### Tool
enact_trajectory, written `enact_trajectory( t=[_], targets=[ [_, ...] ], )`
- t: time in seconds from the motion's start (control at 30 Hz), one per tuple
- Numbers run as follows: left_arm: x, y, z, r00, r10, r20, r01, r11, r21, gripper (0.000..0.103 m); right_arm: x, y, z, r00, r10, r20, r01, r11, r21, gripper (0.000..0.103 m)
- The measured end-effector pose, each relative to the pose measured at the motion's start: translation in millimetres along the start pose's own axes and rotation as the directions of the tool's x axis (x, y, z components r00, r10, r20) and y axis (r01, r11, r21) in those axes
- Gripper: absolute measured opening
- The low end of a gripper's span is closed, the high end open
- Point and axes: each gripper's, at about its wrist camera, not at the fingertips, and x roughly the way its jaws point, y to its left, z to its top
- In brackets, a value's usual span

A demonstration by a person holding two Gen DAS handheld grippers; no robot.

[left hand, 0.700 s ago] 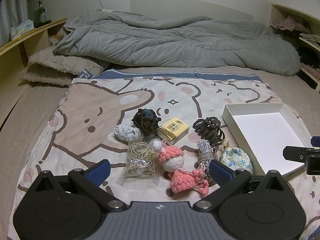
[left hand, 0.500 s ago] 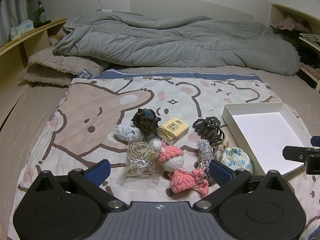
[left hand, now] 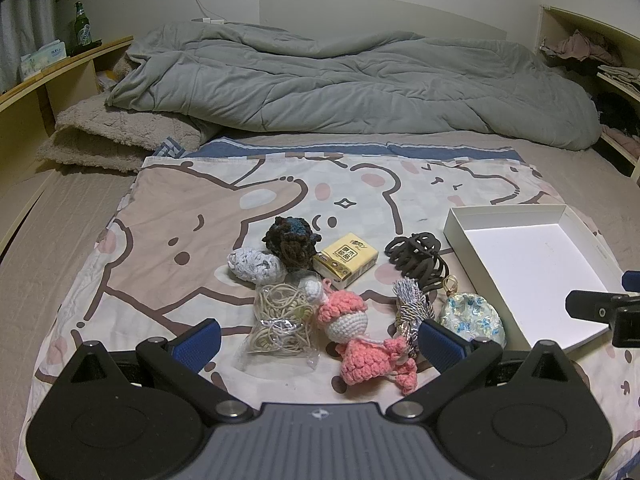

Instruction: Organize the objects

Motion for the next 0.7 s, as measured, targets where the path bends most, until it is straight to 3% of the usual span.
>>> enact_trajectory(
  t=[0.7],
  targets=[
    [0.3, 0.0, 0.0, 1.000, -0.004, -0.001, 0.004, 1.000, 0.004, 0.103, 0.1, -0.2, -0.5, 1.000, 0.000, -0.005, 0.000, 1.000, 0.001, 0.102]
  ],
)
